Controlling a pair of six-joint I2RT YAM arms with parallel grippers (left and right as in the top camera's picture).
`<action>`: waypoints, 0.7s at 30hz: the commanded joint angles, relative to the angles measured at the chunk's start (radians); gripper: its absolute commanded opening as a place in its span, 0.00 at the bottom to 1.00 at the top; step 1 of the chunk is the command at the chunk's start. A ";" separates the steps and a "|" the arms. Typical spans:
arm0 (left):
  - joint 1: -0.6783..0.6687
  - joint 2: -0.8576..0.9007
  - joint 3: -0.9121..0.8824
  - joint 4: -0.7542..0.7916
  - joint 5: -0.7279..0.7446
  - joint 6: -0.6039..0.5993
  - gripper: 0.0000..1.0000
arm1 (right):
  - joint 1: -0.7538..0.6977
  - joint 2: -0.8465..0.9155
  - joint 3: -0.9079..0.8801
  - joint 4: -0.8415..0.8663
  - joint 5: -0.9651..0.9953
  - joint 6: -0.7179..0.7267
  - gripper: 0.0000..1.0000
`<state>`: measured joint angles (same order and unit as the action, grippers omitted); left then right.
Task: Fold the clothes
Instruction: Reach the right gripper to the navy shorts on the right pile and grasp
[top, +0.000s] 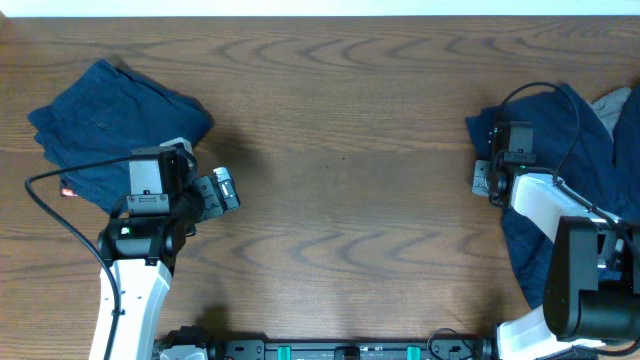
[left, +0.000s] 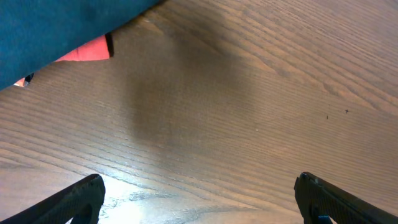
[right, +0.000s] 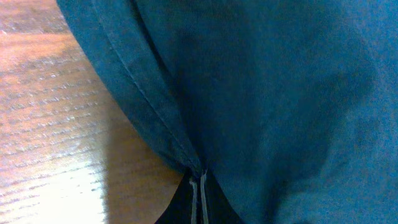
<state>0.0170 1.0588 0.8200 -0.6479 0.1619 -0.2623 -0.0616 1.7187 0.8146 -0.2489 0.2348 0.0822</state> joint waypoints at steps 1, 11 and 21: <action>0.004 0.000 0.019 -0.002 0.010 0.002 0.98 | -0.005 -0.072 0.031 -0.045 -0.002 0.036 0.01; 0.004 0.000 0.019 -0.003 0.011 0.002 0.98 | -0.004 -0.402 0.269 -0.297 -0.161 -0.010 0.01; 0.004 0.000 0.019 0.001 0.011 0.002 0.98 | 0.042 -0.473 0.269 -0.375 -0.697 -0.042 0.01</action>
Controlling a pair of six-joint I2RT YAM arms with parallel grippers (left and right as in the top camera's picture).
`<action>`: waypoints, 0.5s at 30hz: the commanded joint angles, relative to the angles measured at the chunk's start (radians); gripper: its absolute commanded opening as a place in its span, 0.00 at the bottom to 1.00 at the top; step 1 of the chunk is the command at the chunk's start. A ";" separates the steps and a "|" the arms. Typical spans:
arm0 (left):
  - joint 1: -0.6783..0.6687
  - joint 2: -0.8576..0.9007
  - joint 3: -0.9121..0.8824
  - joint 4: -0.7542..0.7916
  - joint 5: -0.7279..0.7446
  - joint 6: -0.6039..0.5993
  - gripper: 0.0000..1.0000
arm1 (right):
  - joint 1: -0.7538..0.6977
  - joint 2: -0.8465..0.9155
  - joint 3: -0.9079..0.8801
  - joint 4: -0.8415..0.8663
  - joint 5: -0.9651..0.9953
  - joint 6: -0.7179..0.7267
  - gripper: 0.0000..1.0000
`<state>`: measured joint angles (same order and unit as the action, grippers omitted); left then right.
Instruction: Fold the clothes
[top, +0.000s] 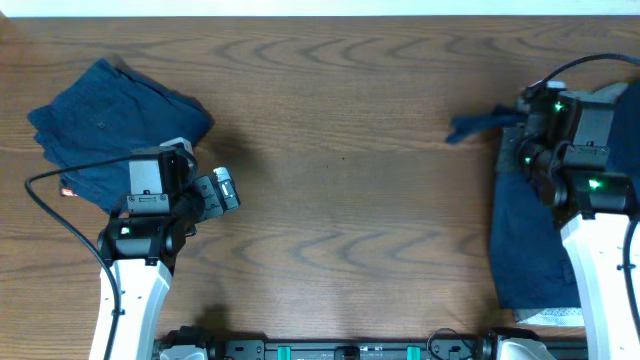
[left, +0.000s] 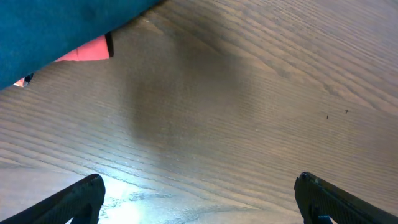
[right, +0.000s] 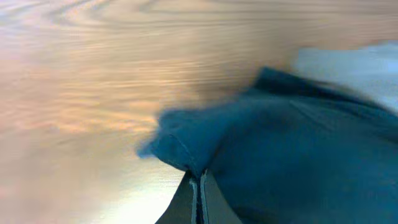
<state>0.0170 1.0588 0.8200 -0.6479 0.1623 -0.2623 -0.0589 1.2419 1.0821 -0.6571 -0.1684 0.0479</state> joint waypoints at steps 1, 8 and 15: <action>0.004 0.000 0.019 0.006 0.011 0.002 0.98 | 0.059 0.005 0.002 0.084 -0.349 0.017 0.01; 0.004 0.000 0.019 0.095 0.041 0.001 0.98 | 0.280 0.074 0.002 0.714 -0.517 0.182 0.21; 0.004 0.000 0.018 0.118 0.041 0.001 0.98 | 0.347 0.173 0.002 0.486 -0.167 0.180 0.99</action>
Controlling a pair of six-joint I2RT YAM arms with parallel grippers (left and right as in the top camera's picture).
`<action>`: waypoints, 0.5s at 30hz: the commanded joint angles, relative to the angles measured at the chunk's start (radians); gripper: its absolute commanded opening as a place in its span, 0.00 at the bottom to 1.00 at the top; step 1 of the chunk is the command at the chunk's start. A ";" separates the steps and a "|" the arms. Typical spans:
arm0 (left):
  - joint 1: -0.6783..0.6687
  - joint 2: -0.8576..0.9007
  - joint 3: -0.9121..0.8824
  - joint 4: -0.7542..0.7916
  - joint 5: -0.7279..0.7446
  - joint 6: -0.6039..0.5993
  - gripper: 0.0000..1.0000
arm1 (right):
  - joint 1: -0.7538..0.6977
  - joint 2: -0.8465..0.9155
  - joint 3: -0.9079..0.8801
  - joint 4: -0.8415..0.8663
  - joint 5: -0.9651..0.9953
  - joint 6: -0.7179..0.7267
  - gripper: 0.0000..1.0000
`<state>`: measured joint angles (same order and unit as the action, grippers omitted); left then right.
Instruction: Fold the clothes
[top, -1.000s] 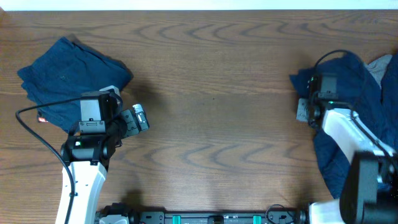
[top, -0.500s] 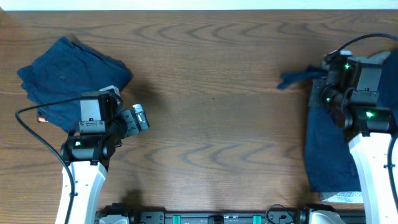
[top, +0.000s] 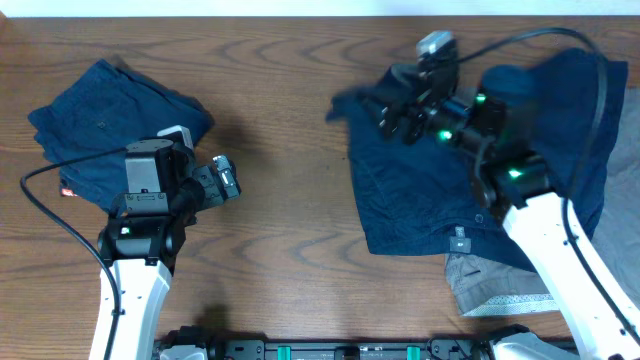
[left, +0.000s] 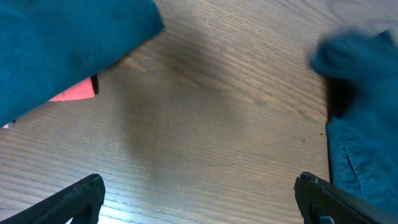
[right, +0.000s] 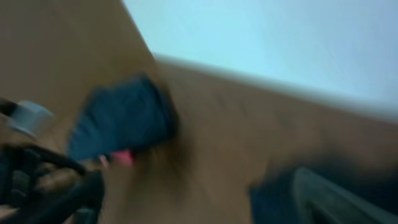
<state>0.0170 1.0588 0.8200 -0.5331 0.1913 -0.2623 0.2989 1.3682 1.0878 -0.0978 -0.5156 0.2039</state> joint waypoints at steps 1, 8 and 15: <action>0.004 0.000 0.018 0.003 0.012 0.001 0.98 | -0.020 0.053 -0.004 -0.141 0.270 0.028 0.99; -0.011 0.013 0.011 0.000 0.213 0.001 0.98 | -0.154 0.034 -0.004 -0.496 0.737 0.080 0.99; -0.172 0.118 0.000 0.000 0.247 -0.104 0.98 | -0.357 0.023 -0.004 -0.676 0.737 0.075 0.99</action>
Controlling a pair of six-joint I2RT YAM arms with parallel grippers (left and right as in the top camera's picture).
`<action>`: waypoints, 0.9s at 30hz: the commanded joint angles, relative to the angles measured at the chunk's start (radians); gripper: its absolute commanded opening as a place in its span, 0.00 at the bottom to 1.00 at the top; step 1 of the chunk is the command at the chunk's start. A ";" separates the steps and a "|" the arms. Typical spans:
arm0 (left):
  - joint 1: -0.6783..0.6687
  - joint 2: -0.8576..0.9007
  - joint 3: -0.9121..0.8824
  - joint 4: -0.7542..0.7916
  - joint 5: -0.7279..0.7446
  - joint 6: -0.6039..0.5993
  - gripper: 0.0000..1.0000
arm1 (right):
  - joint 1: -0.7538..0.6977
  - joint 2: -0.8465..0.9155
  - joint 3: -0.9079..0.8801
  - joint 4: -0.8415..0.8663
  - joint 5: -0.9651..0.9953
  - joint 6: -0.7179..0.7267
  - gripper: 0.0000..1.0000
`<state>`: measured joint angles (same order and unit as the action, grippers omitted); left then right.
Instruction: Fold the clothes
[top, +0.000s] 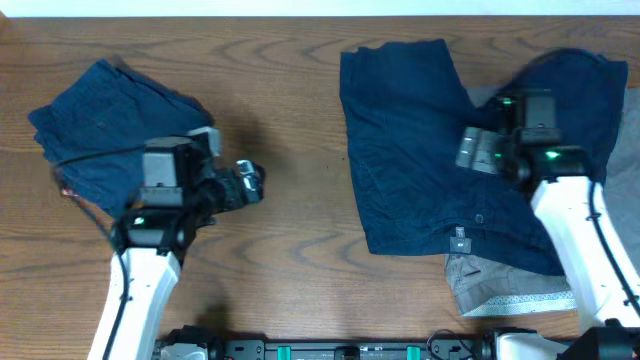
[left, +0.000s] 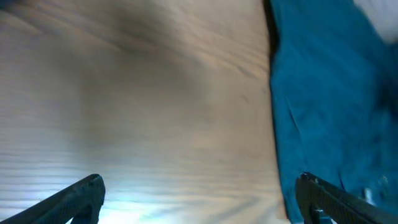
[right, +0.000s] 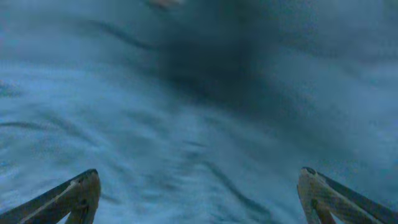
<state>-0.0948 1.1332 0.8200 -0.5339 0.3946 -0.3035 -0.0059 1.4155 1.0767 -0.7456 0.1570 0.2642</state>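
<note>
Dark blue shorts (top: 410, 150) lie spread on the table right of centre, one leg reaching the far edge. My right gripper (top: 472, 150) hovers open over them; the right wrist view shows only blue cloth (right: 199, 93) between its fingertips (right: 81, 193). A second blue garment (top: 110, 120) lies folded at the far left. My left gripper (top: 250, 185) stands open over bare wood beside it, and the left wrist view shows the shorts' edge (left: 329, 93) to its right.
A pale grey garment (top: 500, 290) shows from under the shorts at the front right. More blue cloth (top: 590, 90) is bunched at the far right edge. Bare wood (top: 300, 230) lies between the two garments.
The shorts, then rumpled mid-table, now lie spread flat. My right gripper has moved right and sits over them. My left gripper has shifted a little to the right.
My right gripper was shut on blue cloth in the pile at the right edge. Then it held a corner of it near the far right. Then the shorts lay across the table's middle with that gripper open. Now they lie flat, and the left arm has barely moved.
</note>
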 joint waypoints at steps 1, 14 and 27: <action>-0.098 0.070 0.000 0.006 0.043 -0.081 0.98 | -0.080 -0.024 0.007 -0.050 0.064 0.015 0.99; -0.462 0.464 0.000 0.272 0.043 -0.502 0.98 | -0.218 -0.024 0.007 -0.099 0.048 0.028 0.99; -0.697 0.669 0.000 0.562 0.039 -0.725 0.74 | -0.218 -0.024 0.007 -0.093 0.048 0.028 0.99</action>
<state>-0.7620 1.7439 0.8261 0.0219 0.4446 -0.9501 -0.2169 1.4105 1.0771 -0.8402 0.1986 0.2787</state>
